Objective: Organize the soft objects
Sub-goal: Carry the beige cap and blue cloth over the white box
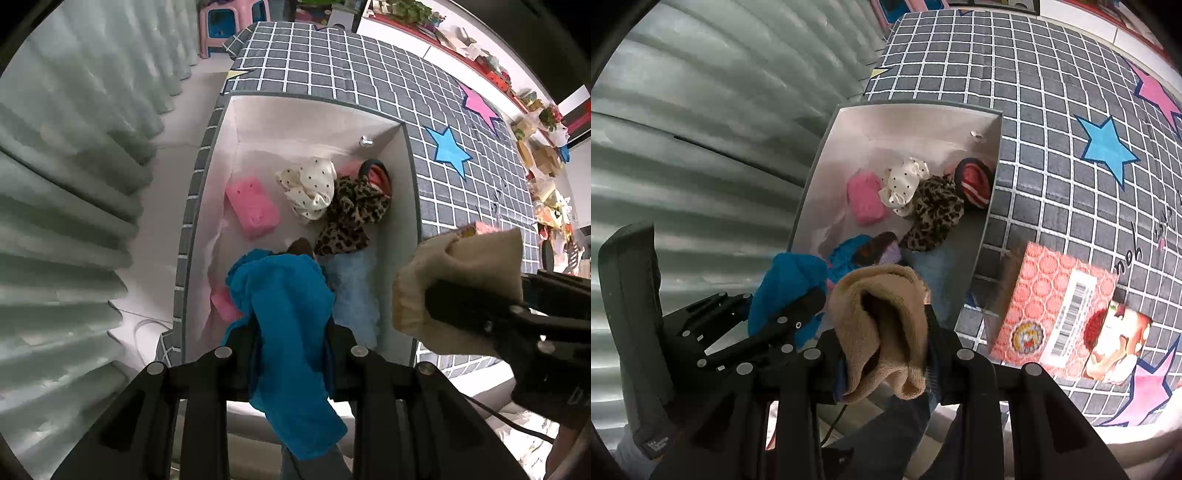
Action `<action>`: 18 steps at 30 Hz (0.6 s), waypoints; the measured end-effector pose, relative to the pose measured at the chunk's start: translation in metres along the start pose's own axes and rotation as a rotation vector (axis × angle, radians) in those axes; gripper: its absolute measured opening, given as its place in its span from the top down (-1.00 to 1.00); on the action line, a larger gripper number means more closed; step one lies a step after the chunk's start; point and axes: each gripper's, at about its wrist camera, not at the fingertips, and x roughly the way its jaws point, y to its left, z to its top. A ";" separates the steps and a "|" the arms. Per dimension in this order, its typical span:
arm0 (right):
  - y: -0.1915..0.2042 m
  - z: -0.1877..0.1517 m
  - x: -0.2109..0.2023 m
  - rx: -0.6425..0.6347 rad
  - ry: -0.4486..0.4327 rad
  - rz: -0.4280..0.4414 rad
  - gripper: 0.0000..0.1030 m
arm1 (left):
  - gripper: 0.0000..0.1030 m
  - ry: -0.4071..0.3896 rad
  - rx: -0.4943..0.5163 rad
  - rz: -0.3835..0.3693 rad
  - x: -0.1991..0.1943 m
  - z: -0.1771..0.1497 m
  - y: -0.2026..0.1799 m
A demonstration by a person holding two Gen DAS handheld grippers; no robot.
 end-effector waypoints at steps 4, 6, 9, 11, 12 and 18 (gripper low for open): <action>0.002 0.013 0.001 -0.001 -0.006 -0.009 0.32 | 0.44 0.001 -0.013 0.007 0.006 0.009 0.000; 0.001 0.019 0.005 0.003 -0.004 -0.016 0.32 | 0.44 0.003 -0.018 0.014 0.009 0.013 0.001; -0.001 0.023 0.010 0.009 0.007 -0.019 0.32 | 0.44 0.009 -0.027 0.021 0.014 0.016 0.002; -0.002 0.025 0.014 0.011 0.014 -0.022 0.32 | 0.44 0.015 -0.033 0.025 0.017 0.018 0.004; -0.002 0.026 0.015 0.012 0.018 -0.023 0.32 | 0.44 0.017 -0.035 0.028 0.019 0.018 0.005; -0.002 0.028 0.023 0.006 0.038 -0.027 0.32 | 0.43 0.029 -0.044 0.034 0.023 0.017 0.008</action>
